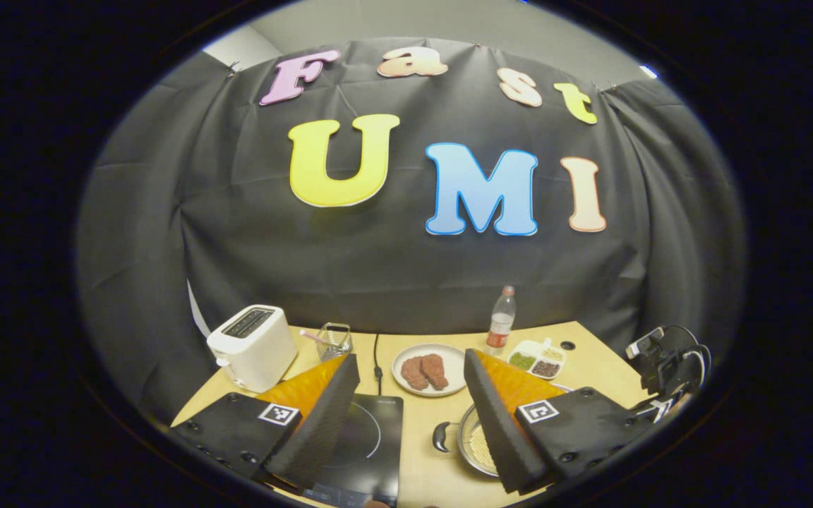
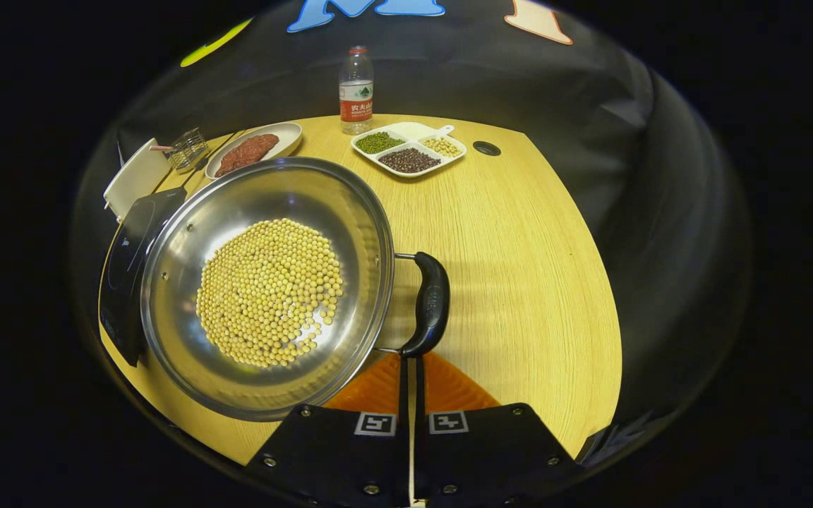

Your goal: First push the handle of the pot to place it horizontally, then grasp the pot with both hands and set it on the induction cooktop.

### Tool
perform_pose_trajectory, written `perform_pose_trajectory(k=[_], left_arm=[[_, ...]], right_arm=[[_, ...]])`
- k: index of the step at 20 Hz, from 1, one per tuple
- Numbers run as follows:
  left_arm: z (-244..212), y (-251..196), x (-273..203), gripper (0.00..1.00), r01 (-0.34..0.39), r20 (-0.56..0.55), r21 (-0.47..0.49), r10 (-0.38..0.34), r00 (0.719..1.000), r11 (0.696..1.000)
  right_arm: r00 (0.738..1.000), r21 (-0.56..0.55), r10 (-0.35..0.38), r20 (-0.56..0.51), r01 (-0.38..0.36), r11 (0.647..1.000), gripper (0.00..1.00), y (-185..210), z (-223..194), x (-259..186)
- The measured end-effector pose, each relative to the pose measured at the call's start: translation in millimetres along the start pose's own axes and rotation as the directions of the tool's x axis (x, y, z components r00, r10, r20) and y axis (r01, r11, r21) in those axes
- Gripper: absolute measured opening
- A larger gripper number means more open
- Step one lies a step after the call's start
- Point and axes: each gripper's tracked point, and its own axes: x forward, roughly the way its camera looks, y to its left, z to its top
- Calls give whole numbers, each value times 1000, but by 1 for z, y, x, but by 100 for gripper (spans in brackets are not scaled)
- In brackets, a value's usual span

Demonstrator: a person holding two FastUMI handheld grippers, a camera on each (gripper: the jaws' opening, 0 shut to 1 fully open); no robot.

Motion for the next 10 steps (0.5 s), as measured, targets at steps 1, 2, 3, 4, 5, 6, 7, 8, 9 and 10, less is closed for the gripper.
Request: perform_pose_trajectory(k=[1,2,3,4,5,6,7,8,9,10], left_arm=[[-1,-2,1,97,1,-2,1,-1,1000,1000],[-4,-2,3,99,3,-10,4,-3,1000,1000],[-10,-5,4,97,12,-27,4,-11,1000,1000],[-18,-10,7,95,27,-53,1,-27,998,1000],[-27,-14,10,97,45,-75,-8,-46,996,999],[-33,-19,12,97,63,-92,-18,-64,994,998],[-43,-25,15,97,82,-116,-25,-84,990,996],[-53,-29,19,99,99,-142,-27,-102,985,995],[-65,-34,20,97,114,-168,-23,-116,979,993],[-74,-37,23,99,121,-191,-19,-122,974,992]], right_arm=[[1000,-1,-1,1,1,1000,3,-1,2,1],[1000,2,2,0,-2,1000,3,-1,2,1],[1000,6,5,0,-5,1000,3,-1,2,0],[1000,13,7,2,-7,1000,3,-1,1,-1],[1000,22,1,9,-2,1000,3,-4,1,-5],[1000,32,-6,19,6,999,3,-7,-1,-9],[1000,47,-9,27,7,999,3,-9,-1,-15],[999,71,-3,42,0,997,3,-9,-1,-21],[998,99,4,66,-11,995,5,-8,2,-26],[996,125,6,87,-17,992,16,-9,5,-34]])
